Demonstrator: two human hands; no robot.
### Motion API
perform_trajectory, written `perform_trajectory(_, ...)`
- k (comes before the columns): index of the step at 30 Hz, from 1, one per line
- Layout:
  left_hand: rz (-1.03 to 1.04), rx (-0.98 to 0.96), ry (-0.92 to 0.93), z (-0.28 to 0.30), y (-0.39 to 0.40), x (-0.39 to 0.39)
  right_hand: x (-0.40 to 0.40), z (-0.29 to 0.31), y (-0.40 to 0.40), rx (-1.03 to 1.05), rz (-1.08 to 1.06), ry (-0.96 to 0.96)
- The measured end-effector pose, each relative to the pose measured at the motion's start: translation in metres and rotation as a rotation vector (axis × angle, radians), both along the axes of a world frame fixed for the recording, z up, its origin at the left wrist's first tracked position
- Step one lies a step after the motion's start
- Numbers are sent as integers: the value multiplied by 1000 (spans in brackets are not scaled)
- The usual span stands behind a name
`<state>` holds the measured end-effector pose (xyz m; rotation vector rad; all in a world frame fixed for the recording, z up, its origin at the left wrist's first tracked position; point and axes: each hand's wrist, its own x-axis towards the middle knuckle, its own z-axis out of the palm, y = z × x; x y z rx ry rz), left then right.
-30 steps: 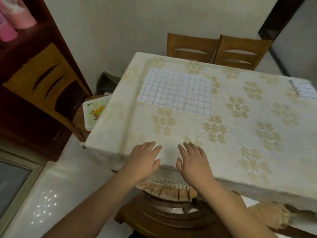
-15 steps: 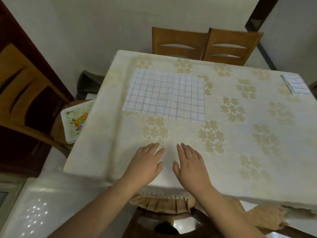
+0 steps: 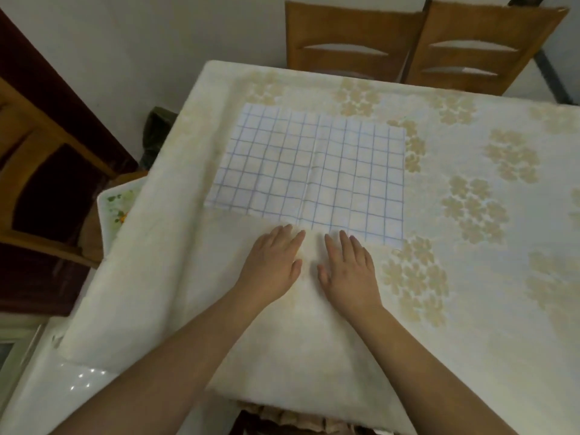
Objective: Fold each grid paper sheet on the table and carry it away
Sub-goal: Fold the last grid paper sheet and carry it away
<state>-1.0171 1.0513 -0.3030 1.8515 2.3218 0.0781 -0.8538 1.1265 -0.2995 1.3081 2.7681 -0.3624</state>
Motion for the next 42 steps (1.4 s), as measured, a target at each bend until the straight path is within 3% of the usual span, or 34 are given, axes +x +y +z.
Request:
perform_trajectory(10,190,-45,-11,-45,39,-8,-11,-43,30,-27,-118,-6)
perform_trajectory(19,143,-77,9,-37,33,14,1,-41,23,-14,-110,37)
perform_trajectory(27,80,-81,-39,-13,-37,79,69,-22,-44,19,-123,74)
perform_trajectory(35,21,-136,-91,7,-137,141,148,-9,-149,-27,-115,-44)
perform_trajectory(38,-47,-261,-126,2,-157,155,165,0,-175,-41,-156,-78)
perform_trajectory(42,-108,-237,-126,3,-163,160,180,9,-187,-78,-192,-82)
